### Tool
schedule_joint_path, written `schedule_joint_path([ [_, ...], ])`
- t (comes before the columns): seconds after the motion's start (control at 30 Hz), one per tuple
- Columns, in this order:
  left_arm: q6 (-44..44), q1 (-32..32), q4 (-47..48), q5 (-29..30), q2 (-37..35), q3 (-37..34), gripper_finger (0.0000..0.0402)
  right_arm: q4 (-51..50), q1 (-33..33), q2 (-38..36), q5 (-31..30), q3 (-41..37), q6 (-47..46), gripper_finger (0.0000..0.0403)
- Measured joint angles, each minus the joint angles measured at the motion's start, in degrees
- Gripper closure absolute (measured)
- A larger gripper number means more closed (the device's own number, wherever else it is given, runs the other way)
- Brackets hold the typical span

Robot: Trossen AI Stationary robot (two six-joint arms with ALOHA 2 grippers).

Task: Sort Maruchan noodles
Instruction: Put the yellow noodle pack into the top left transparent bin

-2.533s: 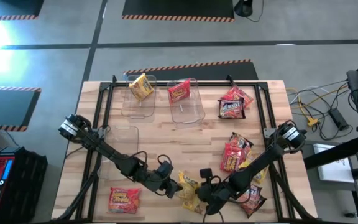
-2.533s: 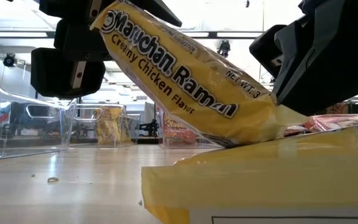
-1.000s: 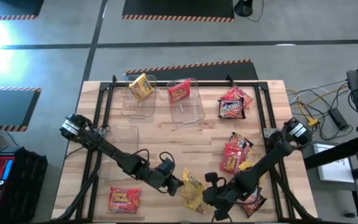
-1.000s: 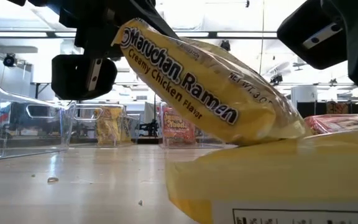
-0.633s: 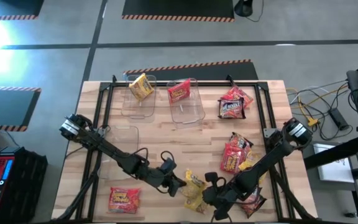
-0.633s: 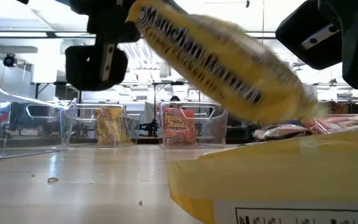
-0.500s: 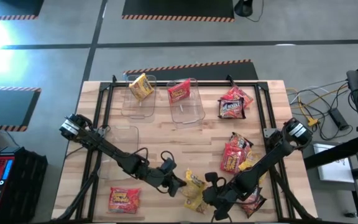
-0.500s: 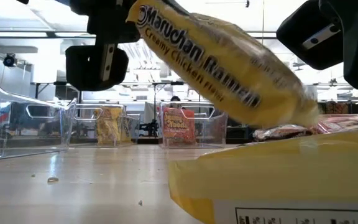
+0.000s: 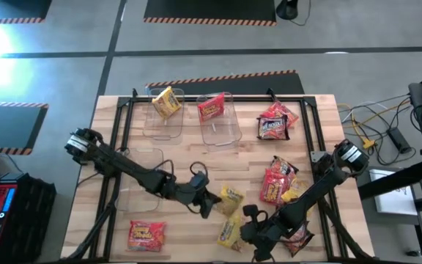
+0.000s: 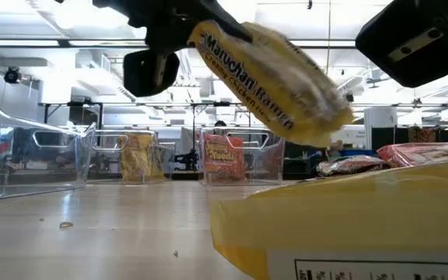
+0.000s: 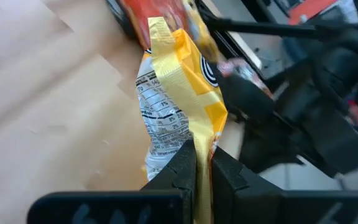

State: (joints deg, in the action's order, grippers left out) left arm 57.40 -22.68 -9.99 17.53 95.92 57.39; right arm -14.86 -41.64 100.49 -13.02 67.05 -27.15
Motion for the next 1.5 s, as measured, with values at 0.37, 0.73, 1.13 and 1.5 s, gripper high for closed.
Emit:
schedule_joint_path([
  [0.37,-18.6,6.7,17.2,9.8,-19.0,0.0,0.0400,0.0,0.0,0.0,0.0,0.0,0.7,0.0385],
  [0.73,-22.0,15.3,48.4,22.0,-37.9,0.0,0.0400,0.1,0.7,0.0,-0.5,0.0,3.6,0.0385],
  [1.13,-34.3,36.9,57.2,14.2,-36.6,-0.2,0.0400,0.1,1.1,0.0,-0.6,0.0,8.7,0.0385],
  [1.5,-55.3,51.4,55.4,4.4,-28.7,-0.2,0.0400,-0.8,1.1,0.0,-0.5,0.0,16.3,0.0385],
])
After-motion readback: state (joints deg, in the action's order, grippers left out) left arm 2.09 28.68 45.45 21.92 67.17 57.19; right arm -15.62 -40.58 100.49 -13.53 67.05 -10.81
